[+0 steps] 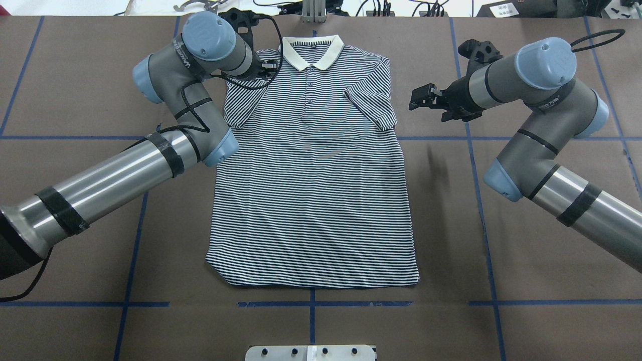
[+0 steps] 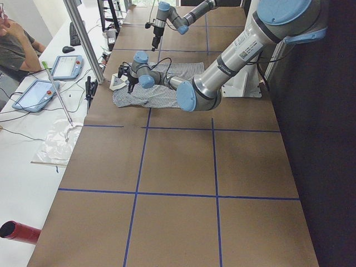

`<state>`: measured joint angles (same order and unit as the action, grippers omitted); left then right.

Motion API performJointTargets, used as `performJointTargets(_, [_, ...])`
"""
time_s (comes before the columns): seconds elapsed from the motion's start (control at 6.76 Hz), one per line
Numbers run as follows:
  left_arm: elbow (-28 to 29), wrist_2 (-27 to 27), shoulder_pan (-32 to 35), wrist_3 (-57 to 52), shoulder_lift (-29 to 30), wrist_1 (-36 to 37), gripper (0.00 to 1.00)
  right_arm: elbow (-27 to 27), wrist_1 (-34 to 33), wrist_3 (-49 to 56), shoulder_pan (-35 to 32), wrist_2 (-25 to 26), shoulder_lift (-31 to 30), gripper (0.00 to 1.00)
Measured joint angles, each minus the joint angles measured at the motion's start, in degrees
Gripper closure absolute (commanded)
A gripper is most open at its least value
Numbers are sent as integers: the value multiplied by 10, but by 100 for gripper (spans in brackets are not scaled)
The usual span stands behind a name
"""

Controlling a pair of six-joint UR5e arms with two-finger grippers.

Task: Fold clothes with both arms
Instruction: 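Move the right gripper to the hem corner nearest the robot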

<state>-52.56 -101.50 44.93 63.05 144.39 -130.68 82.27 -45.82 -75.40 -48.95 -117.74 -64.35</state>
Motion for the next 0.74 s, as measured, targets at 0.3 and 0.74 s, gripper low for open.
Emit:
performJointTargets(0.3, [-110,-29,-2,10,-60,2,31,55,-6,-91,39,7,-12,4])
performJointTargets(0.74, [-258,-79,-5,17,-180,-1,28,212,-159,-232,195,168,-50,8])
